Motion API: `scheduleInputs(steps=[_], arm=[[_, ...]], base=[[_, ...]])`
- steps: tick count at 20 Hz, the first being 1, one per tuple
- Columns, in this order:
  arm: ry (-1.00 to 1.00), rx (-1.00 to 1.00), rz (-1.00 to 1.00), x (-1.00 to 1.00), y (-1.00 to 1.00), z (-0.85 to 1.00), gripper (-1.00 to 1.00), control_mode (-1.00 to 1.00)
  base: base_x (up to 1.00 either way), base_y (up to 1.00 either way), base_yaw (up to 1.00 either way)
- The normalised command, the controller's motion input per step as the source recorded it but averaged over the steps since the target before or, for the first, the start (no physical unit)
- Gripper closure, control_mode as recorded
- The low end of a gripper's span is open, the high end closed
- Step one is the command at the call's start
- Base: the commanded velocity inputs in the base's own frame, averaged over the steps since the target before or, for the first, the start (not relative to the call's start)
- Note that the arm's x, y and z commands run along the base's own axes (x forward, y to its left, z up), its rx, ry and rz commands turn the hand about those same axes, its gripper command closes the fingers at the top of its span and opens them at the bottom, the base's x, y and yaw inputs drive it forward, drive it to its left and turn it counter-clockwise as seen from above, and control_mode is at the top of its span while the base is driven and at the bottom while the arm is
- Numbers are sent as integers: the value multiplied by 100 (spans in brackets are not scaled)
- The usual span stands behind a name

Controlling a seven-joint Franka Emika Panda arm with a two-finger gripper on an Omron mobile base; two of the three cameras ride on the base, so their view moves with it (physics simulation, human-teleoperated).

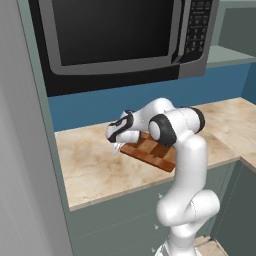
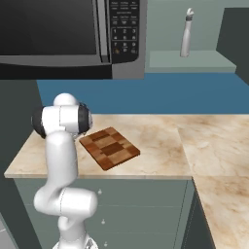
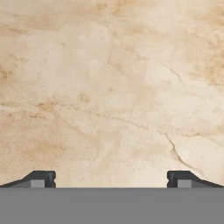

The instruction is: Move the cutting board and knife to the sink. Then move spray from the cabinet to the counter.

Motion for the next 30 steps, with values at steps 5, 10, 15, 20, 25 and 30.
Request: scheduleInputs(steps=[5, 10, 15, 20, 25, 30], arm=[[0, -4, 0, 4, -3, -45, -100, -100], [-4, -5, -1, -10, -50, -53, -100, -100], [-7, -2, -5, -18, -85, -51, -100, -100], [-8, 0, -7, -27, -91, -45, -100, -100], [-6, 0, -9, -36, -96, -37, -100, -100], [-6, 0, -8, -42, -87, -31, -100, -100]], base=[[0, 0, 0], [0, 0, 0], [0, 0, 0], [0, 0, 0], [0, 0, 0], [0, 0, 0]])
